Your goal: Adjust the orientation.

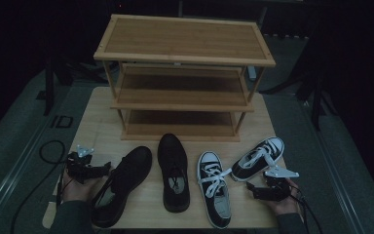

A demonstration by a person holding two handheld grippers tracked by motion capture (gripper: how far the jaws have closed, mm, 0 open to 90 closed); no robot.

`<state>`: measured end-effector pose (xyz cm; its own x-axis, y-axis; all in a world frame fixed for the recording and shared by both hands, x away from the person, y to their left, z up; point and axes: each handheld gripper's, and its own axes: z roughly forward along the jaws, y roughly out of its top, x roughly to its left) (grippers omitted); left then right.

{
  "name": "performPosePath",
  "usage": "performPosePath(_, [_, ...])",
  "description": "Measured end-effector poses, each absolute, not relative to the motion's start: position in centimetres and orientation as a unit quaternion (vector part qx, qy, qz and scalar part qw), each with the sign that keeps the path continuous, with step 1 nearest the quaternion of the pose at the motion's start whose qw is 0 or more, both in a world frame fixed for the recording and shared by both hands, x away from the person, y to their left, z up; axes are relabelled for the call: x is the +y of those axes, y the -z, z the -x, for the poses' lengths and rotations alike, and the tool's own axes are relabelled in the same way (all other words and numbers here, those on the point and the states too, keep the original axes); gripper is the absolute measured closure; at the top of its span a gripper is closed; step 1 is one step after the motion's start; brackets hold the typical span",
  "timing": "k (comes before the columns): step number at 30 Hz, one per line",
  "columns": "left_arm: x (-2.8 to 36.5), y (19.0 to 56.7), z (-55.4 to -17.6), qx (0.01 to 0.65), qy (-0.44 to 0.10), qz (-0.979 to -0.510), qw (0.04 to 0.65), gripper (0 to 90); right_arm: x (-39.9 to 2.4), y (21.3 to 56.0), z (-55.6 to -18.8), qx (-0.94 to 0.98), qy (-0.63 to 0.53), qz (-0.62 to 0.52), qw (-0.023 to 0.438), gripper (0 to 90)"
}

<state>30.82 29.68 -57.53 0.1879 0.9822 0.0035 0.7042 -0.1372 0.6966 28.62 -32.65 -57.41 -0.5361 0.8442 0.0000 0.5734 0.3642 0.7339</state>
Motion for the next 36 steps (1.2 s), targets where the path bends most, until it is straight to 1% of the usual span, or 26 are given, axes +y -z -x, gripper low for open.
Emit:
performPosePath(10, [29.9, 57.5, -30.9, 0.588, -0.248, -0.710, 0.298, 8.4, -32.6, 57.4, -28.6, 0.807, -0.349, -0.437, 0.190, 12.5])
performPosePath(11, [29.9, 57.4, -30.9, 0.589, -0.250, -0.707, 0.300, 14.1, -32.6, 57.4, -28.6, 0.807, -0.349, -0.437, 0.189, 12.6])
performPosePath(18, [30.0, 57.4, -30.9, 0.591, -0.253, -0.704, 0.302, 19.1, -32.6, 57.4, -28.7, 0.807, -0.349, -0.437, 0.190, 12.6])
performPosePath(20, [30.0, 57.4, -30.9, 0.590, -0.255, -0.703, 0.305, 21.9, -32.6, 57.4, -28.7, 0.807, -0.349, -0.437, 0.190, 12.7])
performPosePath(22, [30.0, 57.2, -30.8, 0.588, -0.252, -0.706, 0.304, 28.2, -32.6, 57.4, -28.7, 0.806, -0.349, -0.438, 0.190, 13.3])
performPosePath(24, [30.0, 56.5, -30.7, 0.604, -0.246, -0.700, 0.291, 42.1, -32.6, 57.4, -28.7, 0.805, -0.350, -0.439, 0.191, 13.9])
performPosePath(25, [30.0, 56.5, -30.7, 0.604, -0.246, -0.700, 0.291, 42.6, -32.6, 57.4, -28.7, 0.805, -0.350, -0.439, 0.191, 13.9])
performPosePath(26, [30.2, 55.8, -30.5, 0.603, -0.236, -0.700, 0.302, 44.3, -32.6, 57.4, -28.7, 0.805, -0.350, -0.439, 0.191, 13.9])
performPosePath(27, [30.2, 55.8, -30.5, 0.603, -0.236, -0.700, 0.302, 45.9, -32.6, 57.4, -28.7, 0.805, -0.350, -0.439, 0.191, 13.9])
performPosePath(30, [30.6, 54.2, -30.0, 0.598, -0.216, -0.700, 0.325, 48.4, -32.6, 57.4, -28.7, 0.805, -0.350, -0.439, 0.192, 13.9])
performPosePath(33, [30.6, 53.5, -29.7, 0.592, -0.214, -0.704, 0.329, 49.4, -32.6, 57.4, -28.7, 0.805, -0.350, -0.439, 0.192, 13.9])
performPosePath(36, [30.5, 51.9, -29.2, 0.577, -0.209, -0.711, 0.342, 50.3, -32.6, 57.4, -28.7, 0.805, -0.350, -0.439, 0.192, 13.9])
